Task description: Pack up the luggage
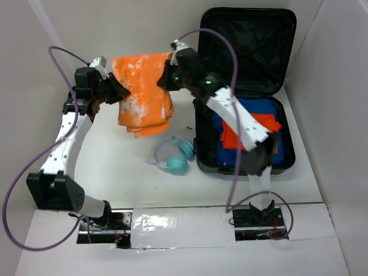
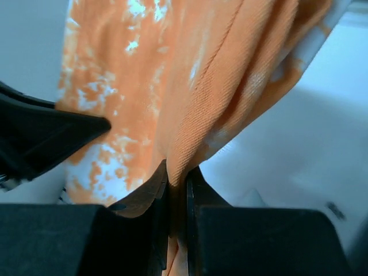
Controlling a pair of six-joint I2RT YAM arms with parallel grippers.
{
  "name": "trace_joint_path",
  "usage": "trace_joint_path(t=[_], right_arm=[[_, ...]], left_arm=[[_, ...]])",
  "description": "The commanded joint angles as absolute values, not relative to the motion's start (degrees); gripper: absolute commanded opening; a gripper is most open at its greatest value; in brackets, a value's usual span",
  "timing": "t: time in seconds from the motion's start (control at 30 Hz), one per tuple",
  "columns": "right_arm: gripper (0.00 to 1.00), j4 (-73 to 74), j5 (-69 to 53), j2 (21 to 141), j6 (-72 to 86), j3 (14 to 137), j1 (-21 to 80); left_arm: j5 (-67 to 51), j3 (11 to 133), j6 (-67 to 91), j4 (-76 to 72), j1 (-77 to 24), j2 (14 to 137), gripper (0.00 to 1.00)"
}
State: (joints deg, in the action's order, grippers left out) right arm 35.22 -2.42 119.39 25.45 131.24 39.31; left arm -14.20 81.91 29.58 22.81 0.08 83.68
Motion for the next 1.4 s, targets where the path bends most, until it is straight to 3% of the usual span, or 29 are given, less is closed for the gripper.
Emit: trace_joint_path(t=[0.0,0.23,0.43,0.6,0.93,1.17,1.37], right_arm=[[0.00,38.83,4.03,104.18,24.52,127.20,37.80],[0.00,46.65,13.96,77.91,25.14,103.57,29.12],[0.00,51.58,20.11,68.04,21.98,93.88,21.11],[0.00,50.10,22.50,67.67,18.46,85.00,11.37],[0.00,45.79,16.45,71.71,13.80,83.06,-8.59],[0.00,41.49,8.97,72.77,13.80,79.37,-14.59],[0.00,38.24,7.04,75.76,12.66,77.53,-17.04]], left_arm=[[-15.73,84.64,34.00,23.91,-3.94,77.36,0.01],[-5.81,80.51,45.86,17.33,-24.04,77.25,0.01],[3.05,83.47,49.13,11.69,-38.65,85.06,0.01],[9.48,92.36,49.13,10.28,-47.62,95.78,0.01],[9.59,109.56,51.68,8.69,-51.68,115.21,0.01],[8.17,120.23,53.70,9.31,-52.29,125.59,0.01],[8.70,119.54,55.63,8.09,-52.29,128.05,0.01]])
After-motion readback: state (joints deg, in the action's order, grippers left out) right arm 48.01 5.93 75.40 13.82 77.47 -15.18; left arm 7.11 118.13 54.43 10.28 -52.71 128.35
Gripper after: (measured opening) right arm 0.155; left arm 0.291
